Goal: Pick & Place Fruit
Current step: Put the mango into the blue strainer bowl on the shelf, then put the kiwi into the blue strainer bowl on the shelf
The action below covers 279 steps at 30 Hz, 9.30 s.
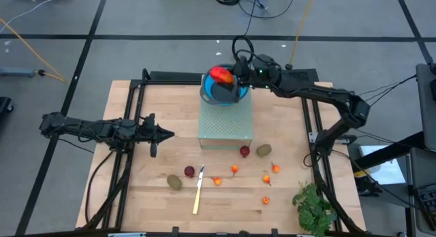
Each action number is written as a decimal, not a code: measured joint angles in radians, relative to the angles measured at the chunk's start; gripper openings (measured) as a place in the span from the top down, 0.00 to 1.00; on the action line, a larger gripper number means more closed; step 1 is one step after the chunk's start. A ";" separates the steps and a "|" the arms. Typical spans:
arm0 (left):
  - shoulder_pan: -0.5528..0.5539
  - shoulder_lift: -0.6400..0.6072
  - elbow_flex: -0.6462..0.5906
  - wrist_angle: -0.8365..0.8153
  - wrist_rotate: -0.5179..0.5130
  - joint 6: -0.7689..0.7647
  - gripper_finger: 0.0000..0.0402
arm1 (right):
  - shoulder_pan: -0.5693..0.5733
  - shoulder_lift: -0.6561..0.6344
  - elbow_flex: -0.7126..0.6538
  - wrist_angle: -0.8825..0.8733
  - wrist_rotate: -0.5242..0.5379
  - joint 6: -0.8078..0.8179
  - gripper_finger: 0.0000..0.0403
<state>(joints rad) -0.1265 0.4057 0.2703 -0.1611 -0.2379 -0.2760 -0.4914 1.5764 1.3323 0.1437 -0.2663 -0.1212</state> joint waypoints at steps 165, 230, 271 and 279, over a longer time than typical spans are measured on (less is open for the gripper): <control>0.000 0.000 0.000 -0.001 -0.001 0.004 0.96 | -0.077 0.031 -0.001 -0.268 -0.047 0.049 0.28; 0.000 0.000 0.000 -0.003 -0.009 0.058 0.96 | 0.305 -0.526 0.000 -1.116 0.034 0.145 0.27; 0.000 0.000 0.000 -0.002 -0.008 0.031 0.96 | 0.382 -0.387 -0.001 -1.312 0.110 0.083 0.52; 0.000 0.000 0.000 -0.002 -0.008 0.032 0.96 | 0.460 -0.333 -0.002 -1.350 0.109 0.082 0.35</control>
<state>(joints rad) -0.1266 0.4055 0.2703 -0.1635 -0.2459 -0.2437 -0.0315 1.2436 1.3305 -1.2062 -0.1572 -0.0387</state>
